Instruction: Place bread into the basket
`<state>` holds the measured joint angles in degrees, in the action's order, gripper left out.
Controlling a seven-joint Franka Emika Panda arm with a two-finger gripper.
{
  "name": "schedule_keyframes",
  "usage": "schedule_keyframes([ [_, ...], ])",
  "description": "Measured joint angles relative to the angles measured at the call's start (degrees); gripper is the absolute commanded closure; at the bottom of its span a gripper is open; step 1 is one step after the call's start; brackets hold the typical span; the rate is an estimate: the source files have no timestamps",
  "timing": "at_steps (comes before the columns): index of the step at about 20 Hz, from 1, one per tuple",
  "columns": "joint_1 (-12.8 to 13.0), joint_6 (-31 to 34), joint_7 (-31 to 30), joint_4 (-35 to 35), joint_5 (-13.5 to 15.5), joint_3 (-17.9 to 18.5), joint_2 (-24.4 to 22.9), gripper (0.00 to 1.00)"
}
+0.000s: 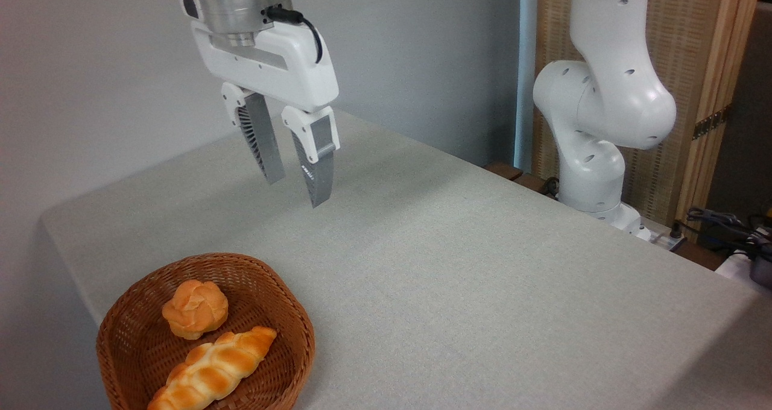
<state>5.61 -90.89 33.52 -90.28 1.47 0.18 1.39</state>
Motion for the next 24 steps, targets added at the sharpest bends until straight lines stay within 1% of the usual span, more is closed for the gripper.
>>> schedule_keyframes([
  [5,-0.17,0.12,0.00,-0.74,0.41,0.01,-0.04,0.00],
  [9,-0.37,-0.13,1.28,-0.73,2.21,0.05,0.02,0.00],
  [11,-1.19,-0.64,2.74,-0.66,3.62,0.12,-0.12,0.00],
  [13,-1.85,-0.79,3.52,-0.63,4.27,0.18,-0.52,0.00],
  [19,-2.01,-0.80,3.61,-0.63,4.21,0.18,-1.07,0.00],
  [24,-2.01,-0.79,3.74,-0.65,2.16,0.14,-1.63,0.00],
])
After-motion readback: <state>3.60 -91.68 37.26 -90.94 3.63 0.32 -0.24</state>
